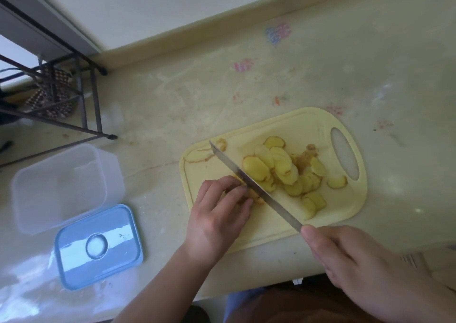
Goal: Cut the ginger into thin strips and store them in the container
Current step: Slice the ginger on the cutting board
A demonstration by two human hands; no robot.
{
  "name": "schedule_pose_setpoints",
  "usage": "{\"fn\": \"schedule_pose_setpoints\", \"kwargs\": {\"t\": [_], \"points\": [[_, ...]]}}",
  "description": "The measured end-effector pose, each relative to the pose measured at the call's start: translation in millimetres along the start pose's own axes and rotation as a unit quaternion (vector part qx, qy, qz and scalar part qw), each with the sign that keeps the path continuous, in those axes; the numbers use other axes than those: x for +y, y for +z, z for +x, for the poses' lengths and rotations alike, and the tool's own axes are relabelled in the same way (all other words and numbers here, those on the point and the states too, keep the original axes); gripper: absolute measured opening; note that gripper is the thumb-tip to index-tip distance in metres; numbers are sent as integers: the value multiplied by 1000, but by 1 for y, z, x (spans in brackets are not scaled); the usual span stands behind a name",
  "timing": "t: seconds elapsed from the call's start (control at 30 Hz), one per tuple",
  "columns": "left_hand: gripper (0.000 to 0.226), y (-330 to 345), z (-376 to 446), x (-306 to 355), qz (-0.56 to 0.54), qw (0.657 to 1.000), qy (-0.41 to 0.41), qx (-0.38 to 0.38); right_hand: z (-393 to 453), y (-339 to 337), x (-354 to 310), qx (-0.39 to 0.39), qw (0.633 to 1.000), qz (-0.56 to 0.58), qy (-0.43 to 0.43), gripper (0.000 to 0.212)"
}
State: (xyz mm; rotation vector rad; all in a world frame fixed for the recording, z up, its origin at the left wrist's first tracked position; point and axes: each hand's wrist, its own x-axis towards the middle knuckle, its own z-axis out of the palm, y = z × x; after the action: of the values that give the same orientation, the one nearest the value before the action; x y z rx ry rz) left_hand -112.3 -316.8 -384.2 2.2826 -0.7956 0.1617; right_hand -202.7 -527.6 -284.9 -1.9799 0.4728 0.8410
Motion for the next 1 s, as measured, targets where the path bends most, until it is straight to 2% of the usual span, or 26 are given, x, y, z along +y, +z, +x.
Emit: {"fn": "schedule_pose_setpoints", "kwargs": {"t": [0.47, 0.7, 0.9, 1.0], "points": [[14, 1, 0, -3, -7, 1000, 13, 28, -4, -2, -4, 19, 1000, -16, 15, 86], [13, 3, -2, -5, -15, 999, 20, 36, 7, 4, -7, 26, 999, -34, -23, 80], [14, 4, -3, -7, -11, 999, 22, 37, 0, -1, 1, 19, 999, -35, 16, 95], [12, 5, -3, -7, -14, 999, 29, 41, 14, 4, -12, 13, 999, -34, -11, 72]]}}
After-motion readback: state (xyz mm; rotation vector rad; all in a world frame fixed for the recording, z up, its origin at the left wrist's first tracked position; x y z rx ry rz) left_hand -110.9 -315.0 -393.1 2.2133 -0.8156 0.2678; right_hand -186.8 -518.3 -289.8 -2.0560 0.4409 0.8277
